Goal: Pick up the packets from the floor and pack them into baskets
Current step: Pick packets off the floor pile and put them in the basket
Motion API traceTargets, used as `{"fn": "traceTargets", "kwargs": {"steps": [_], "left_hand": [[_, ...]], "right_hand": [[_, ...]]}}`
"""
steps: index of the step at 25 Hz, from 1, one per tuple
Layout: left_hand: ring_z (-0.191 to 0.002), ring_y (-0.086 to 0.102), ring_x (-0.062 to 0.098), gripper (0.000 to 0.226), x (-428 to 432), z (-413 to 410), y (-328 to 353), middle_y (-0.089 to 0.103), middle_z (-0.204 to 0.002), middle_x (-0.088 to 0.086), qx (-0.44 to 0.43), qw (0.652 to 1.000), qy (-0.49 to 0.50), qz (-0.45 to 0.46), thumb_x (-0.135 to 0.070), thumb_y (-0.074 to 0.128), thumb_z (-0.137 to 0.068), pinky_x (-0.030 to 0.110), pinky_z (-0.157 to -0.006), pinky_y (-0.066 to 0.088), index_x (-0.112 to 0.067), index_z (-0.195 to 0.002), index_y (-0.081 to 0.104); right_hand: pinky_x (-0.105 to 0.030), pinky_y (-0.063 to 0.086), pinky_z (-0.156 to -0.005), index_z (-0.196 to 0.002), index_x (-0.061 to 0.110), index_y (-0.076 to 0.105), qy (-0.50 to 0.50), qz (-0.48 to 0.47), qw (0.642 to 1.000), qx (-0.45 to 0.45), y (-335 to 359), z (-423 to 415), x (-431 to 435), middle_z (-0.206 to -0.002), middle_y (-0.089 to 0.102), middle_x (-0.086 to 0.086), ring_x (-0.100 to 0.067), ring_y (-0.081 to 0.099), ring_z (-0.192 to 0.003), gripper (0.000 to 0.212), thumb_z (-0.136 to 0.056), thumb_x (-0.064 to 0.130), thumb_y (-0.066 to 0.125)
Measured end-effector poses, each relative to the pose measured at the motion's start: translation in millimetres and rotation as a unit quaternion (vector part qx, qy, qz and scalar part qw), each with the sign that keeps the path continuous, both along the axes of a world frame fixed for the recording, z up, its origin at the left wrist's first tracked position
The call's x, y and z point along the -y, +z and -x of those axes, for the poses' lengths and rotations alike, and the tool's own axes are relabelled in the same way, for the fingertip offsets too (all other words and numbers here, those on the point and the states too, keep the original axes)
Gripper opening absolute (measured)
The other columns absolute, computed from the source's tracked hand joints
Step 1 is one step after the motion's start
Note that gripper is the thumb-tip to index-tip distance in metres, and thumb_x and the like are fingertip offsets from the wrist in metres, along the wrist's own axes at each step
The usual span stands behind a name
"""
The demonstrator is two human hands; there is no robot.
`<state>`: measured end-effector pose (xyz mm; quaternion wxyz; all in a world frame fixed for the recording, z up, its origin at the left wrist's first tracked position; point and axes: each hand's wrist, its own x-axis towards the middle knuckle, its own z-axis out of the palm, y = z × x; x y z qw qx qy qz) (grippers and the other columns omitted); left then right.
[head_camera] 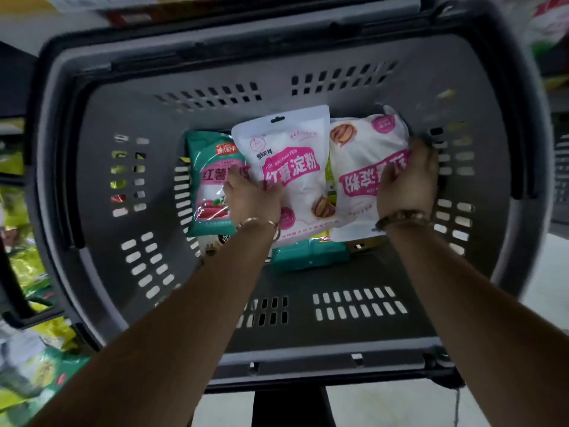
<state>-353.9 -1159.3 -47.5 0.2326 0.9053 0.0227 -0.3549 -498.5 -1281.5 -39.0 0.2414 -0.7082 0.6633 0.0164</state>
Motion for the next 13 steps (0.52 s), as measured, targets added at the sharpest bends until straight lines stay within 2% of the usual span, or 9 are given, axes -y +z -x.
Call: {"fn": "traceTargets", "kwargs": {"steps": [1, 2, 4, 5, 6, 8, 10, 13], "left_hand": [[-0.129, 0.039, 0.027, 0.078, -1, 4, 5, 0.039, -0.140, 0.011, 0.044, 0.995, -0.090, 0.000, -0.032, 0.070, -0.079, 0.040, -0.106, 0.037, -0.012, -0.142, 0.029], [-0.139, 0.023, 0.027, 0.085, 0, 9, 8, 0.023, -0.151, 0.011, 0.077, 0.975, -0.206, -0.002, -0.039, 0.066, -0.082, 0.039, -0.112, 0.024, -0.013, -0.147, 0.018], [-0.145, -0.006, 0.026, 0.087, 6, 16, 5, -0.006, -0.158, 0.008, 0.090, 0.901, -0.423, -0.024, -0.049, 0.053, -0.088, 0.040, -0.116, 0.001, -0.016, -0.150, 0.000], [-0.144, -0.014, 0.026, 0.088, 8, 18, 0, -0.014, -0.157, 0.008, 0.078, 0.870, -0.485, -0.041, -0.052, 0.047, -0.090, 0.041, -0.115, -0.006, -0.016, -0.150, -0.006], [-0.143, -0.017, 0.027, 0.089, 7, 18, -11, -0.018, -0.156, 0.010, 0.070, 0.849, -0.520, -0.059, -0.056, 0.042, -0.091, 0.041, -0.114, -0.009, -0.015, -0.149, -0.011], [-0.143, -0.018, 0.029, 0.091, 2, 19, -23, -0.020, -0.155, 0.012, 0.072, 0.832, -0.544, -0.077, -0.063, 0.035, -0.090, 0.043, -0.113, -0.010, -0.014, -0.148, -0.016], [-0.143, -0.017, 0.030, 0.090, -3, 22, -29, -0.020, -0.155, 0.013, 0.092, 0.824, -0.554, -0.079, -0.066, 0.028, -0.089, 0.044, -0.113, -0.010, -0.015, -0.147, -0.017], [-0.143, -0.017, 0.031, 0.088, -6, 25, -35, -0.020, -0.155, 0.014, 0.115, 0.818, -0.557, -0.087, -0.067, 0.025, -0.089, 0.046, -0.111, -0.013, -0.016, -0.147, -0.018]], "right_hand": [[-0.043, 0.034, -0.109, -0.141, 0.017, 0.035, 0.065, 0.022, 0.998, -0.004, 4, 3, -7, -0.147, 0.033, -0.010, -0.026, 0.033, -0.135, 0.051, -0.092, 0.017, 0.050], [-0.046, 0.029, -0.112, -0.143, 0.018, 0.032, 0.125, 0.017, 0.992, -0.017, 4, 5, -13, -0.152, 0.027, -0.009, -0.026, 0.025, -0.140, 0.053, -0.093, 0.019, 0.050], [-0.052, 0.010, -0.116, -0.149, 0.020, 0.021, 0.196, -0.053, 0.977, -0.063, -7, 6, -17, -0.158, 0.010, -0.009, -0.028, 0.004, -0.145, 0.059, -0.096, 0.030, 0.045], [-0.053, 0.002, -0.115, -0.150, 0.022, 0.012, 0.208, -0.092, 0.970, -0.086, -16, 5, -17, -0.159, 0.000, -0.008, -0.027, -0.006, -0.145, 0.063, -0.097, 0.038, 0.040], [-0.055, -0.003, -0.113, -0.151, 0.025, 0.003, 0.218, -0.122, 0.962, -0.108, -26, 5, -16, -0.158, -0.009, -0.007, -0.027, -0.013, -0.145, 0.065, -0.097, 0.044, 0.035], [-0.059, -0.008, -0.110, -0.149, 0.032, -0.009, 0.244, -0.169, 0.946, -0.133, -47, 3, -15, -0.157, -0.020, -0.003, -0.027, -0.019, -0.143, 0.067, -0.096, 0.052, 0.026], [-0.061, -0.005, -0.112, -0.148, 0.033, -0.014, 0.238, -0.215, 0.939, -0.126, -65, 0, -17, -0.156, -0.020, -0.001, -0.027, -0.016, -0.144, 0.069, -0.095, 0.056, 0.025], [-0.060, -0.001, -0.113, -0.148, 0.029, -0.015, 0.231, -0.214, 0.940, -0.133, -83, -2, -21, -0.157, -0.018, -0.003, -0.028, -0.011, -0.145, 0.073, -0.094, 0.057, 0.025]]}}
